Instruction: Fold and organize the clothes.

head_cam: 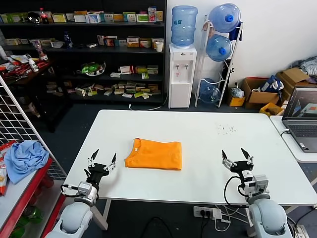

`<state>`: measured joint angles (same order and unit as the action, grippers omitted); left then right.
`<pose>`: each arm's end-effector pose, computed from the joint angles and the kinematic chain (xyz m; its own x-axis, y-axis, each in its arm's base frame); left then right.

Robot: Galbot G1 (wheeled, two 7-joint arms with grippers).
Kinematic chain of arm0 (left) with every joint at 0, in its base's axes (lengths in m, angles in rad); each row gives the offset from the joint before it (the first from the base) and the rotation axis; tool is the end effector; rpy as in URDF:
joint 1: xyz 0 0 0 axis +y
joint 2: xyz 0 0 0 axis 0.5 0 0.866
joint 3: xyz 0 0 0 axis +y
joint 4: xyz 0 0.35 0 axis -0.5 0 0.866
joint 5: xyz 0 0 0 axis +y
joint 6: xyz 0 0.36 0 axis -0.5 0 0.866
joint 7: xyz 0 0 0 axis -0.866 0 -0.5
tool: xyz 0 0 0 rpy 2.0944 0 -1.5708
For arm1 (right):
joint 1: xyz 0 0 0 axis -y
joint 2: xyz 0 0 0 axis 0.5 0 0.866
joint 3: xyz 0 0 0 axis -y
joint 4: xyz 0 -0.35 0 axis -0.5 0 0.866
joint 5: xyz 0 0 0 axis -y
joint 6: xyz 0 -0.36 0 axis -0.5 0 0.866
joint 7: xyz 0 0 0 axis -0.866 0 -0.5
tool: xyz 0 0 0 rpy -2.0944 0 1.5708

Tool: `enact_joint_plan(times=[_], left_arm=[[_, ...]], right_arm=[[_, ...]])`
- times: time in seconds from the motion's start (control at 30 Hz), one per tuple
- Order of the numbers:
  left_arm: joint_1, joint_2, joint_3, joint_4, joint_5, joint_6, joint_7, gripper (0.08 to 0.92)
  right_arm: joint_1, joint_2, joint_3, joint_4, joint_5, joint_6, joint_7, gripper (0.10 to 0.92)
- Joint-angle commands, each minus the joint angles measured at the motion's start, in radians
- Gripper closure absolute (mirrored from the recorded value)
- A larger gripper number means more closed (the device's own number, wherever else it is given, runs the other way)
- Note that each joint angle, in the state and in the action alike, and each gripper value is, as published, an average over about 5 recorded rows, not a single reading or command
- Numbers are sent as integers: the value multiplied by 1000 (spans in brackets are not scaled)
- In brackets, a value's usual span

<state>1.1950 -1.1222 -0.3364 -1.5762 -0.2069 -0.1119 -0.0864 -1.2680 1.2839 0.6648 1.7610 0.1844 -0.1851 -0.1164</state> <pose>0.2994 0.0906 -0.3910 -0.9892 0.1128 0.0939 0.1305 0.9687 0.2112 0.2853 -0.1275 -0.3268 -0.9809 -0.0150 0.1937 -0.0354 0.9941 -0.1026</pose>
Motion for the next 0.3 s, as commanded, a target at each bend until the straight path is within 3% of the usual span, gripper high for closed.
enact_joint_plan(times=[0.03,0.3], left_arm=[[21,12,-78,-13,46,54,50,177],[23,12,-78,-15,32,61,47,177]], right_arm=[[4,61,36,-15,-40,2,-35,203],[10,68,31,-16,-38,-11,-28,203]])
